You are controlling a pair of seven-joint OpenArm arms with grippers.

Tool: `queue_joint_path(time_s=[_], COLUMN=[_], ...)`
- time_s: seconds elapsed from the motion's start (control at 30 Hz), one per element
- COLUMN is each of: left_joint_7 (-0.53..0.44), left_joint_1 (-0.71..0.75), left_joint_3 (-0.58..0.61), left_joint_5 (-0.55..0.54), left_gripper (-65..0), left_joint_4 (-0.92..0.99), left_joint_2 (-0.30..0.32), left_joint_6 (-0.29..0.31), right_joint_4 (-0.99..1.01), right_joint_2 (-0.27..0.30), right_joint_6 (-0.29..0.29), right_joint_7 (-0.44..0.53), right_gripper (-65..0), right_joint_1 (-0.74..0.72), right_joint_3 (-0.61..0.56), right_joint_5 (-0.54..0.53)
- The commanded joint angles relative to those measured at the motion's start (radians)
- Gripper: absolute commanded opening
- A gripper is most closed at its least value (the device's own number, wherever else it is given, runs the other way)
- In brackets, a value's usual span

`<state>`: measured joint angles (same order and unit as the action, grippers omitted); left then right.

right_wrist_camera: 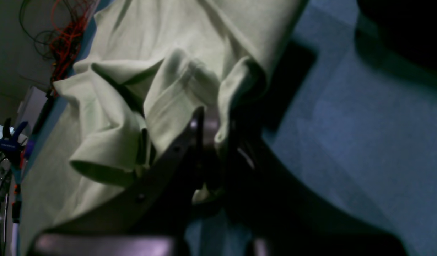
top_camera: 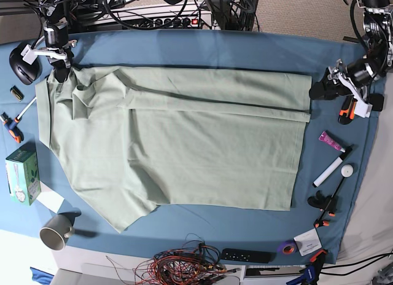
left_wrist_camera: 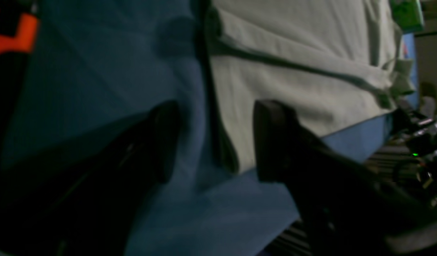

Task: Fold the T-shirt properly

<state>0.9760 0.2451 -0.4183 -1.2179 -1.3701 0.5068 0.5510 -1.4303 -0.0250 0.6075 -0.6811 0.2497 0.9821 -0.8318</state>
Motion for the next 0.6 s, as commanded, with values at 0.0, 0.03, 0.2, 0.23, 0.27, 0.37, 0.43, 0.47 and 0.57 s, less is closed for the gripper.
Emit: queue_joint_path(time_s=[0.0, 0.03, 0.2, 0.23, 0.27, 0.37, 0.43, 0.47, 0.57], left_joint_7=[0.069, 0.076, 0.084, 0.087, 0.085, 0.078, 0.078, 0.079, 0.08], left_joint_1=[0.016, 0.021, 0.041, 0.041, 0.04, 0.037, 0.037, 0.037, 0.038], left_joint_3=[0.004, 0.004, 0.057, 0.082, 0.108, 0.157, 0.158, 0.153, 0.111], left_joint_5=[0.043, 0.035, 0.035, 0.039, 0.044, 0.069, 0.074, 0.074, 0.074], left_gripper=[-30.6, -30.6, -30.6, -30.6, -30.6, -31.9, -42.4, -51.2, -65.0], left_joint_4=[0.0, 0.0, 0.0, 0.0, 0.0, 0.0, 0.0, 0.0, 0.0], left_joint_2=[0.006, 0.003, -0.008, -0.008, -0.008, -0.009, -0.011, -0.011, -0.01], left_joint_6=[-0.014, -0.013, -0.011, -0.011, -0.011, -0.011, -0.011, -0.011, -0.007], right_joint_4=[-0.006, -0.006, -0.006, -0.006, -0.006, -0.006, -0.006, -0.006, -0.006], right_joint_2=[0.005, 0.006, 0.005, 0.006, 0.005, 0.006, 0.006, 0.006, 0.006], right_joint_6=[0.006, 0.006, 0.006, 0.006, 0.006, 0.006, 0.006, 0.006, 0.006], right_joint_7=[-0.023, -0.023, -0.023, -0.022, -0.022, -0.022, -0.023, -0.023, -0.027], right_gripper=[-65.0, -65.0, -65.0, -65.0, -65.0, -65.0, -65.0, -65.0, -65.0], right_joint_1=[0.002, 0.002, 0.002, 0.002, 0.002, 0.002, 0.003, 0.003, 0.005], right_joint_3=[-0.002, -0.002, -0.014, -0.02, -0.025, -0.029, -0.025, -0.025, -0.025], right_joint_5=[0.016, 0.015, 0.017, 0.017, 0.017, 0.021, 0.021, 0.021, 0.02])
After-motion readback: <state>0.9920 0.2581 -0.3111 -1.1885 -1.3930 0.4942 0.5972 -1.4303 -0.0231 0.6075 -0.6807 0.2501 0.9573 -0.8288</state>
